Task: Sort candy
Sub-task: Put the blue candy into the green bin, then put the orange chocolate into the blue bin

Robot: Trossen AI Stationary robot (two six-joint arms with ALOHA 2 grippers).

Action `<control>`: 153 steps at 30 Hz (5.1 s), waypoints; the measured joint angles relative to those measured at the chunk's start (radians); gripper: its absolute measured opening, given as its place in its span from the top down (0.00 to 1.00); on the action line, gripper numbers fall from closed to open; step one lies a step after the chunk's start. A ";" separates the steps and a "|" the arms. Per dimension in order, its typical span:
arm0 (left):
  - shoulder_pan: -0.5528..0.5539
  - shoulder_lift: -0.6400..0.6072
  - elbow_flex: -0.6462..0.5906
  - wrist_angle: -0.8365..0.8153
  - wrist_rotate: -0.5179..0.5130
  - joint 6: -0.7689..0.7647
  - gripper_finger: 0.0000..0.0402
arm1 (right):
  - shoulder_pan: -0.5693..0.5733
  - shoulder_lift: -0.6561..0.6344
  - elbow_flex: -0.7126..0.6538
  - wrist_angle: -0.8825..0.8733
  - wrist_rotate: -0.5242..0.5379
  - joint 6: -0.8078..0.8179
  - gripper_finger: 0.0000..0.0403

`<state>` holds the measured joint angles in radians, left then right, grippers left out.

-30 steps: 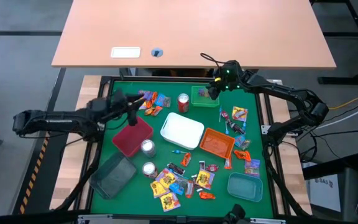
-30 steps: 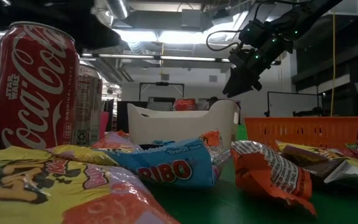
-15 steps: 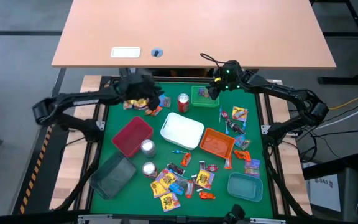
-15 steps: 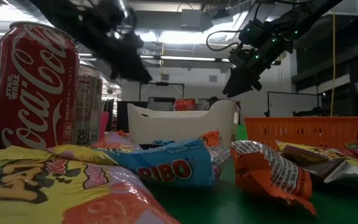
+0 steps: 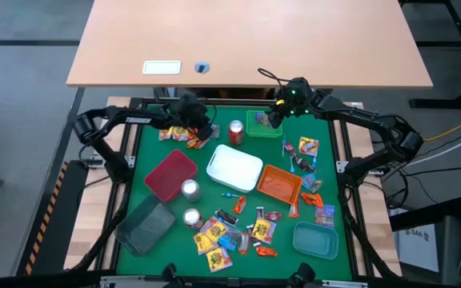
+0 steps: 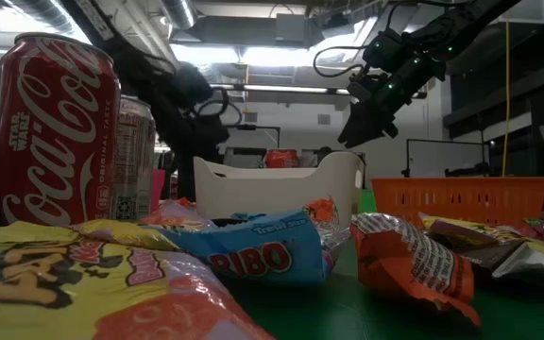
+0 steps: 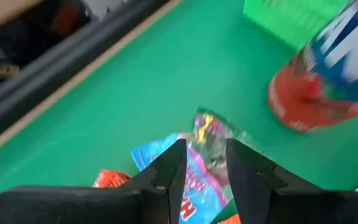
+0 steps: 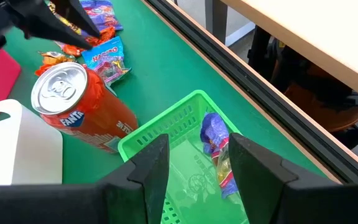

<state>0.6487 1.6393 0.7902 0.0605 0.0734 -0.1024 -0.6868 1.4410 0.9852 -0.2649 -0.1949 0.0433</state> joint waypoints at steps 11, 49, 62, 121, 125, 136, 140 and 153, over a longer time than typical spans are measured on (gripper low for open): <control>-0.014 0.096 0.000 0.011 -0.001 0.000 0.74 | 0.000 0.000 0.000 0.000 0.000 0.000 0.59; -0.014 -0.098 -0.003 0.069 -0.010 -0.005 1.00 | 0.000 -0.045 0.230 -0.419 0.000 -0.120 0.59; -0.113 -0.119 -0.002 0.483 -0.013 -0.106 1.00 | 0.000 -0.138 0.230 -0.506 0.000 -0.126 0.59; -0.268 0.480 0.542 0.529 -0.088 0.044 0.95 | 0.000 -0.307 0.227 -0.788 0.019 -0.089 0.59; -0.273 0.480 0.542 0.504 -0.114 0.062 0.84 | 0.000 -0.308 0.185 -0.786 0.019 -0.089 0.59; -0.279 0.479 0.542 0.507 -0.116 0.061 0.74 | 0.000 -0.307 -0.007 -0.772 0.029 -0.110 0.59; -0.279 0.479 0.542 0.508 -0.116 0.061 0.74 | 0.000 -0.307 -0.057 -0.771 0.029 -0.185 0.59; -0.291 0.479 0.542 0.508 -0.116 0.060 0.74 | 0.000 -0.298 -0.199 -0.726 0.141 -0.320 0.59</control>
<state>0.3574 2.1181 1.3319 0.5686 -0.0429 -0.0425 -0.6865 1.1430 0.7861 -0.9904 -0.0540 -0.2764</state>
